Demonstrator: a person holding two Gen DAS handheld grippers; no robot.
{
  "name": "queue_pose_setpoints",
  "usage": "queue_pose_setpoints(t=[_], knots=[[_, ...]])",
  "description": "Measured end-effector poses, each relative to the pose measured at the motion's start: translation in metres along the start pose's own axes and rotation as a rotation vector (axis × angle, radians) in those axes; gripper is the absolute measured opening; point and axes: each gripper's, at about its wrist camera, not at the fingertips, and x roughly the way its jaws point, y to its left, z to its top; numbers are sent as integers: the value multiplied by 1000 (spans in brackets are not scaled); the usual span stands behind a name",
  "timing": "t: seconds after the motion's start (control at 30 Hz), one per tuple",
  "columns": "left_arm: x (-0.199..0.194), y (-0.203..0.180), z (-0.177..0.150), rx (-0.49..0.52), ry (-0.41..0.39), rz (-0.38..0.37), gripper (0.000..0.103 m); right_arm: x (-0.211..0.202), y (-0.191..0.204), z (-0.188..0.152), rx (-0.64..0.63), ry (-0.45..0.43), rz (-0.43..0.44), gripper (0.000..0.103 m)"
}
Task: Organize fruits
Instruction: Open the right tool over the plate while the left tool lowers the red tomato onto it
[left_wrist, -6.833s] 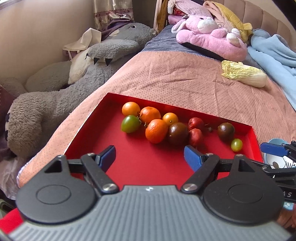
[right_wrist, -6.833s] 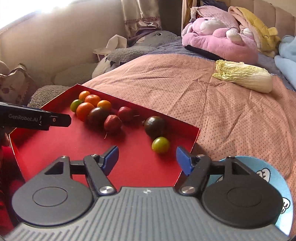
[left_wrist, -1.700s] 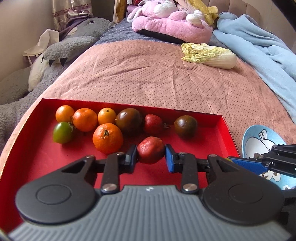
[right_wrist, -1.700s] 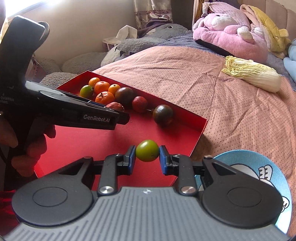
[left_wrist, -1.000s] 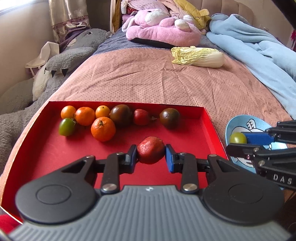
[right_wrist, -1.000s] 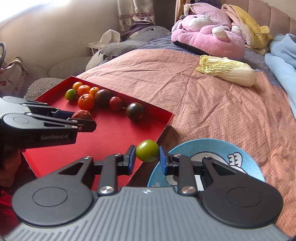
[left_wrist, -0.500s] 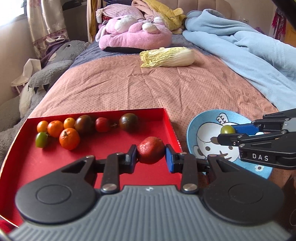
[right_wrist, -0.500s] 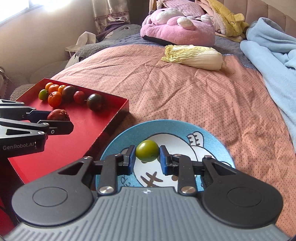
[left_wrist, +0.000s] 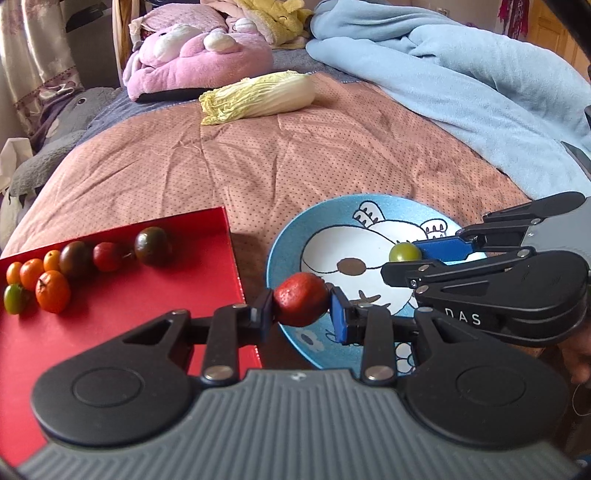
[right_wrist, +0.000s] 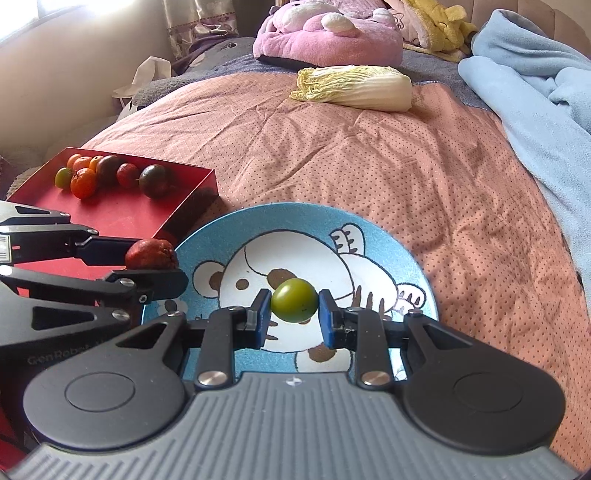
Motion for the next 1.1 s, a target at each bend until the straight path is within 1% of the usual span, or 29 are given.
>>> queue_pose_setpoints(t=[0.17, 0.37, 0.73, 0.87, 0.9, 0.97, 1.03, 1.1], knots=[[11, -8, 1, 10, 18, -12, 35, 1, -5, -4, 5, 8, -1, 32], [19, -11, 0, 17, 34, -6, 35, 2, -9, -8, 13, 14, 1, 32], [22, -17, -1, 41, 42, -4, 37, 1, -12, -8, 25, 7, -2, 32], [21, -19, -1, 50, 44, -19, 37, 1, -14, -8, 35, 0, -1, 32], [20, -19, -1, 47, 39, -15, 38, 0, -14, -8, 37, -3, -3, 32], [18, -18, 0, 40, 29, -11, 44, 0, -15, -8, 42, -8, -8, 33], [16, -16, 0, 26, 24, -22, 47, -2, -19, -7, 58, -17, -4, 34], [13, -14, 1, 14, 18, -23, 49, -4, -21, -7, 72, -26, -5, 42]])
